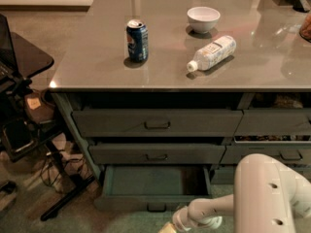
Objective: Close bottom drawer
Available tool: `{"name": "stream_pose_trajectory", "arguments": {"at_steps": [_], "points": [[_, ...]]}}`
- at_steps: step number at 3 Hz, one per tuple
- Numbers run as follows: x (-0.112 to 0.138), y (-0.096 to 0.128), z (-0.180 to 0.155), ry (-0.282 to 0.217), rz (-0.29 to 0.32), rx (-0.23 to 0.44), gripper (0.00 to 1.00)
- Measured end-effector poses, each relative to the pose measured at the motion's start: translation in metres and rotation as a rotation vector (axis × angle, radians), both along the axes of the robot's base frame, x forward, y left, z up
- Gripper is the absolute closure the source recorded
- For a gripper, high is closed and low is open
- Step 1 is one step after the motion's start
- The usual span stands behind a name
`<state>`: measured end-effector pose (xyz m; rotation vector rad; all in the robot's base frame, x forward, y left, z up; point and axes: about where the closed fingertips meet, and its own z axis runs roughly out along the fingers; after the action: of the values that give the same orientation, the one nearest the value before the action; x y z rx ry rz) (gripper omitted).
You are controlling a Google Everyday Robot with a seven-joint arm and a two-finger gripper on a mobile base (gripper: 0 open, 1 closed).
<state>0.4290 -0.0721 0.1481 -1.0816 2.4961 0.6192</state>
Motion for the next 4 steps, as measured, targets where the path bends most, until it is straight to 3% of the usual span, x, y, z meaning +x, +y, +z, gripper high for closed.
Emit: {"name": "stream_pose_trajectory", "arguments": {"at_steps": [1,2,3,4], "points": [[-0.002,-0.001,0.000,0.000,0.000,0.000,0.00],[0.010,0.037,0.013,-0.052,0.065,-0.019,0.00],[0.020,0.079,0.043,-0.140,0.142,-0.022,0.00],[0.020,0.079,0.043,-0.140,0.142,-0.022,0.00]]}}
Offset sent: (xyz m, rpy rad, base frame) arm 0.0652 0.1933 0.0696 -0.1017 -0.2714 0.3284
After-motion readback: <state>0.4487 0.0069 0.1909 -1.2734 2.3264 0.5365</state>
